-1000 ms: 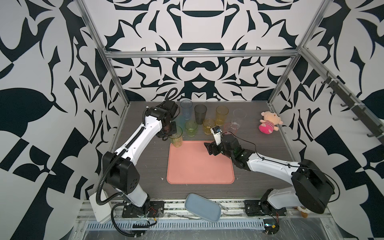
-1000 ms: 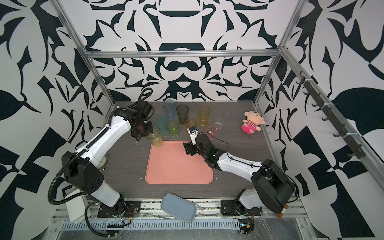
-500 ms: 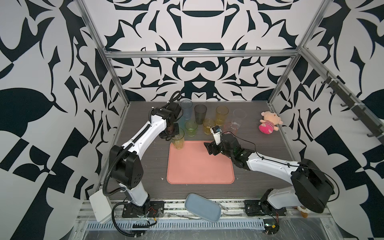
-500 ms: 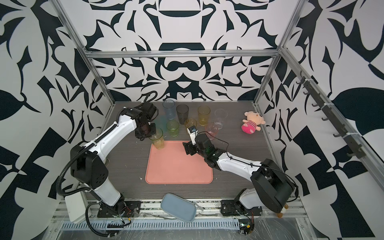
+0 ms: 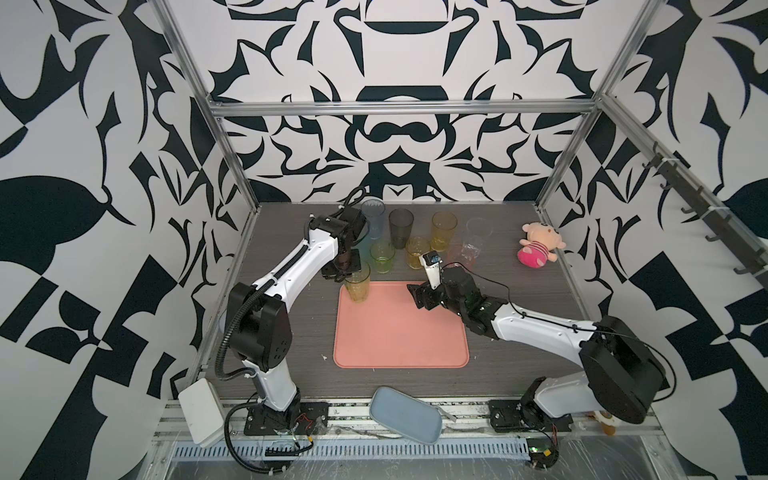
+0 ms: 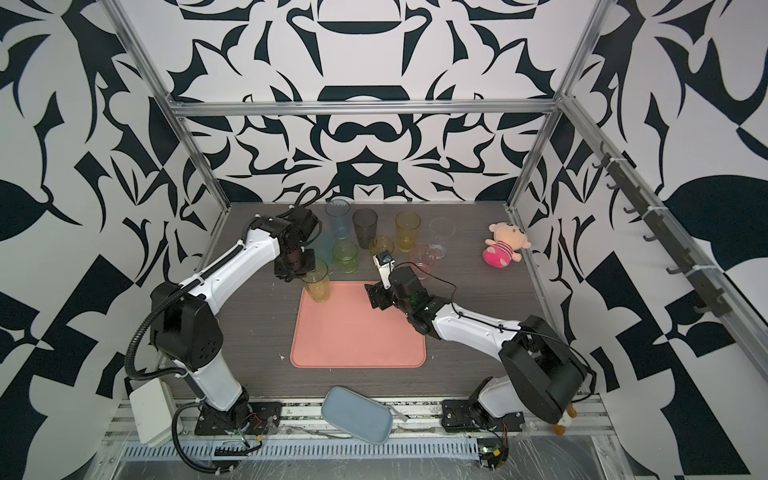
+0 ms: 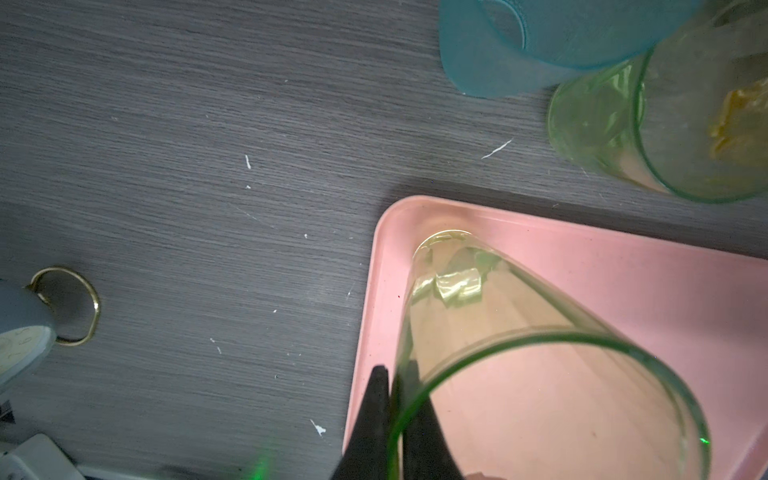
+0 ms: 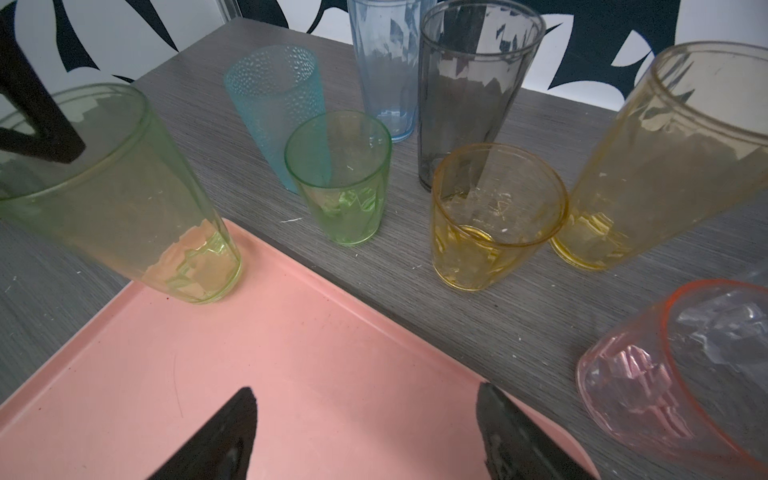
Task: Place the glasses into the tray
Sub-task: 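Carry the green glass with the left gripper over the pink tray and lower it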
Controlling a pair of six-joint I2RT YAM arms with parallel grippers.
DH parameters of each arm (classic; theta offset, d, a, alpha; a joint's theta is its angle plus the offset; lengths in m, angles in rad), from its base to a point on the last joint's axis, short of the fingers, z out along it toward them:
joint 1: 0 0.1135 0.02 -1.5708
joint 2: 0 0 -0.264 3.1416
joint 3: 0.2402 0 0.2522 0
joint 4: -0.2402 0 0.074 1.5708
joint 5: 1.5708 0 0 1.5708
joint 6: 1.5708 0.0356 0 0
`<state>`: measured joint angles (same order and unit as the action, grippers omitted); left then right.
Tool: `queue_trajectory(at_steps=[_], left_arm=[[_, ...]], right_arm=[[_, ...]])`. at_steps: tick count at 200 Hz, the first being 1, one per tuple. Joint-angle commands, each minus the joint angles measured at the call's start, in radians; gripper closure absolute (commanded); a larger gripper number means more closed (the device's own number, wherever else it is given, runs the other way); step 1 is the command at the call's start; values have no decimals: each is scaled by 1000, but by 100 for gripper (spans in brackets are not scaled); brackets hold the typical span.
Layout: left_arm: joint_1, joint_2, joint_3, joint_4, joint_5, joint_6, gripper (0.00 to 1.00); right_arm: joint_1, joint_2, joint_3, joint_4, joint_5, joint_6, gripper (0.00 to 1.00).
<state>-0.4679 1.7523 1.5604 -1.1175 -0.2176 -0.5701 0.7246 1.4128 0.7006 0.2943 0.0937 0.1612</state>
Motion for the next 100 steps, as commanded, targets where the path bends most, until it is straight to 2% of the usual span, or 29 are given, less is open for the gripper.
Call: queue_trajectory(at_steps=[1, 28, 64, 100], left_arm=[[-4, 15, -17, -14, -9, -16, 100], [-4, 18, -20, -11, -12, -13, 100], [-5, 6, -13, -13, -7, -11, 80], [-4, -25, 5, -18, 2, -10, 73]], right_arm=[[6, -5, 39, 6, 9, 6, 14], [6, -8, 39, 6, 9, 4, 14], [6, -11, 34, 5, 12, 3, 14], [6, -8, 34, 6, 13, 1, 14]])
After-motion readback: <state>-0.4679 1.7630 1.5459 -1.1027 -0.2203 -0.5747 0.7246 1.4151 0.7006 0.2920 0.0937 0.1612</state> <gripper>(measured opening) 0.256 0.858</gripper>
